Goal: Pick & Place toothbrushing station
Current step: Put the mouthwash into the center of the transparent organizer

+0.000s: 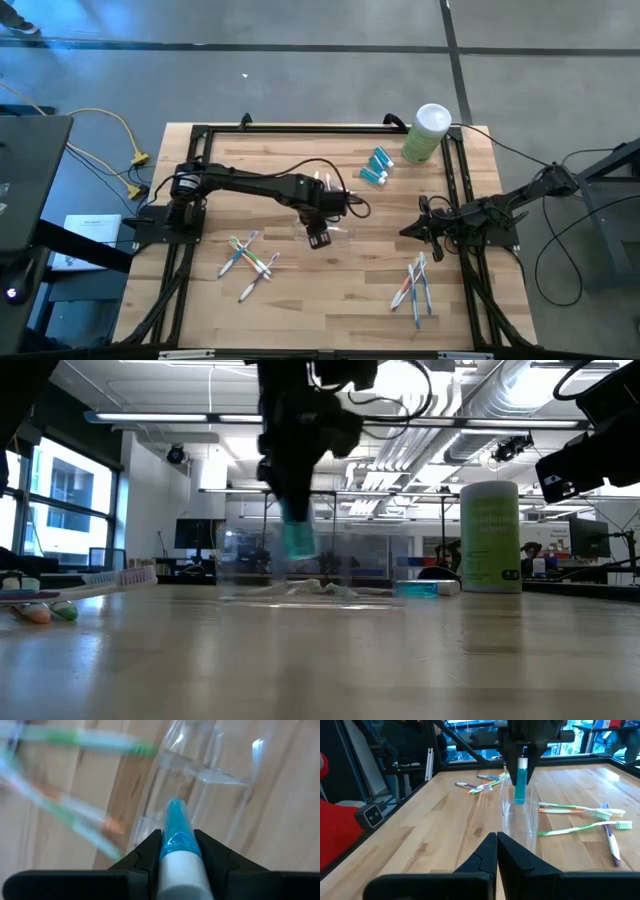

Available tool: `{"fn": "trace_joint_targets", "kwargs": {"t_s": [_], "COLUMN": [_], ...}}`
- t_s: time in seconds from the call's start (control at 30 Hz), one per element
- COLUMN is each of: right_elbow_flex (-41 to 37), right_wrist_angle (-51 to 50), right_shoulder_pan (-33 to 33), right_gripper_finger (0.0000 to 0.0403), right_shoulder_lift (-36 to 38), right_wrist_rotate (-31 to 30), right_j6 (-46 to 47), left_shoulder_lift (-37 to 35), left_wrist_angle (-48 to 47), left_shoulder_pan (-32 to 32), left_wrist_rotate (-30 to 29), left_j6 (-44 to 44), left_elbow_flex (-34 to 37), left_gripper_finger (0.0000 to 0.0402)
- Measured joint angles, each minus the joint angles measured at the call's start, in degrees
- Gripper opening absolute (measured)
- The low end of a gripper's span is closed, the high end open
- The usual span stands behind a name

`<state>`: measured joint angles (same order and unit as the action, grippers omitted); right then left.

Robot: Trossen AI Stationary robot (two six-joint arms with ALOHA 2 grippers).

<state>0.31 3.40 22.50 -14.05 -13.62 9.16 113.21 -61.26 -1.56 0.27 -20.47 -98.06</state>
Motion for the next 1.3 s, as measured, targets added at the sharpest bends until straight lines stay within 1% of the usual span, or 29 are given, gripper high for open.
{"fn": "trace_joint_targets", "kwargs": {"t_s": [0.13, 0.43, 0.77, 1.03, 1.3], "right_elbow_flex": [0.0, 0.0, 0.0, 0.0, 0.0], "right_wrist_angle": [0.0, 0.2, 0.2, 0.2, 0.2], "right_shoulder_pan": [0.0, 0.0, 0.0, 0.0, 0.0], "right_gripper_finger": [0.0003, 0.0003, 0.0003, 0.0003, 0.0003], "right_shoulder_lift": [-0.2, -0.4, -0.4, -0.4, -0.4], "right_wrist_rotate": [0.0, -1.3, -1.3, -1.3, -1.3], "right_j6": [-0.2, -0.4, -0.4, -0.4, -0.4], "left_shoulder_lift": [1.1, 1.3, 2.4, 5.4, 5.5], "left_wrist_angle": [-0.7, 0.0, 0.6, 0.5, 0.4], "left_shoulder_pan": [0.0, 0.2, 0.8, 0.8, 0.8], "left_wrist_rotate": [0.0, 0.1, 0.2, 0.4, 0.3], "left_j6": [-0.1, 0.3, 0.3, 5.3, 5.6], "left_elbow_flex": [0.0, 0.0, 0.0, 0.0, -0.1], "left_gripper_finger": [0.0092, 0.0092, 0.0092, 0.0092, 0.0092]}}
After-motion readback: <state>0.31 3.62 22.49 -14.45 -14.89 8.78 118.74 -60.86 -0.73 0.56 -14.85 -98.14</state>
